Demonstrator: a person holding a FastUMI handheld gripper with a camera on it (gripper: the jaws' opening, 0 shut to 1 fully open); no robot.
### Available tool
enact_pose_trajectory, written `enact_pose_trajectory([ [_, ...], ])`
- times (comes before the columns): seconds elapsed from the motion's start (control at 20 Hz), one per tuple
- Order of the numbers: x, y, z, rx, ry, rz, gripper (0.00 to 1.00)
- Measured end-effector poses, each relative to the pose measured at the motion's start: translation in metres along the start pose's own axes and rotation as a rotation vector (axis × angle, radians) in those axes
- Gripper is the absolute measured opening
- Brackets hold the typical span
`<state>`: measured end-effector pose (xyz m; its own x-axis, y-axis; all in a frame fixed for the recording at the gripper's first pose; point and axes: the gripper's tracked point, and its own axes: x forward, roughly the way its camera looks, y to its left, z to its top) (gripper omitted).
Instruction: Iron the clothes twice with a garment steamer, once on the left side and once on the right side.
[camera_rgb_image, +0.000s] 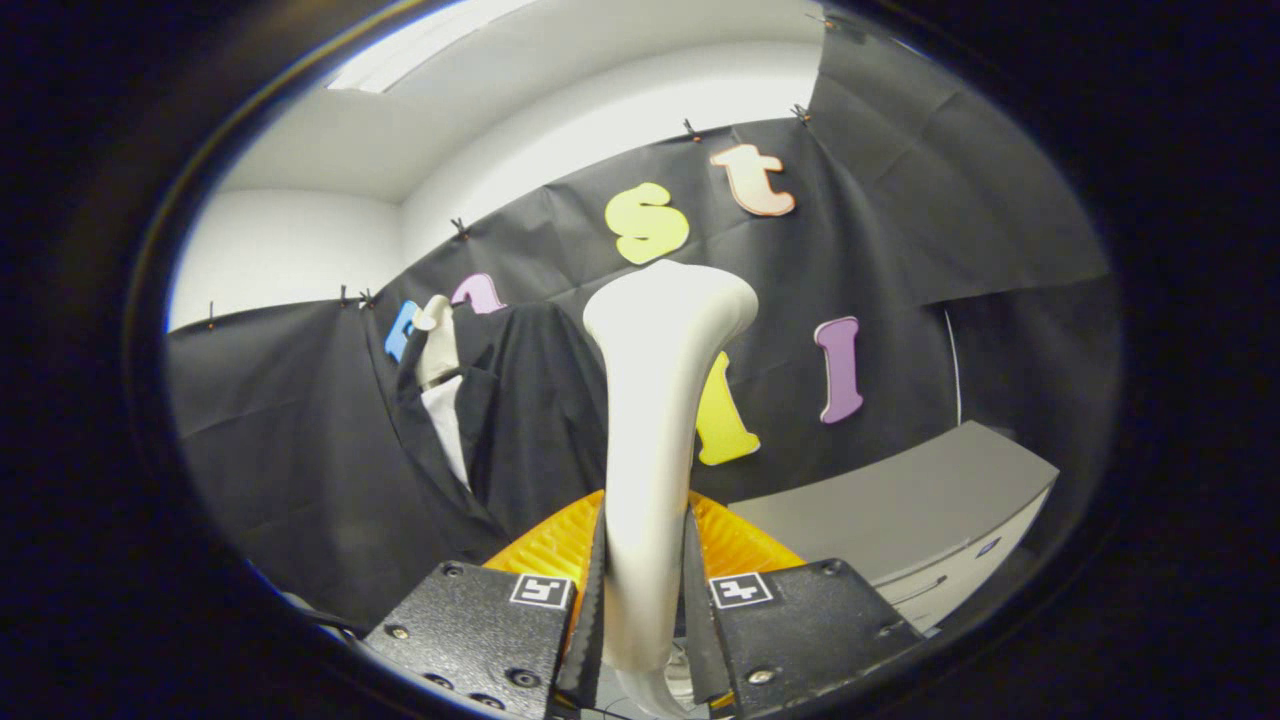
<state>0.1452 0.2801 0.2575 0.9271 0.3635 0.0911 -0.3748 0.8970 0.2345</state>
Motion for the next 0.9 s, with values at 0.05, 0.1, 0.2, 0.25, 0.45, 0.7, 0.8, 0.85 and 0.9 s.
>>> enact_pose_trajectory([
  [0.05,0.002,0.017,0.002,-0.004,-0.008,0.018,0.37],
  [0.1,0.006,0.035,0.004,-0.005,-0.011,0.034,0.37],
  [0.2,0.014,0.061,0.005,-0.015,-0.017,0.059,0.37],
  [0.25,0.018,0.072,0.004,-0.022,-0.018,0.069,0.37],
  [0.45,0.039,0.115,-0.004,-0.048,-0.004,0.112,0.37],
  [0.7,0.067,0.151,-0.015,-0.076,0.028,0.147,0.37],
  [0.8,0.079,0.164,-0.017,-0.083,0.035,0.167,0.37],
  [0.85,0.085,0.169,-0.019,-0.088,0.040,0.173,0.37],
  [0.9,0.091,0.173,-0.021,-0.093,0.047,0.178,0.37],
])
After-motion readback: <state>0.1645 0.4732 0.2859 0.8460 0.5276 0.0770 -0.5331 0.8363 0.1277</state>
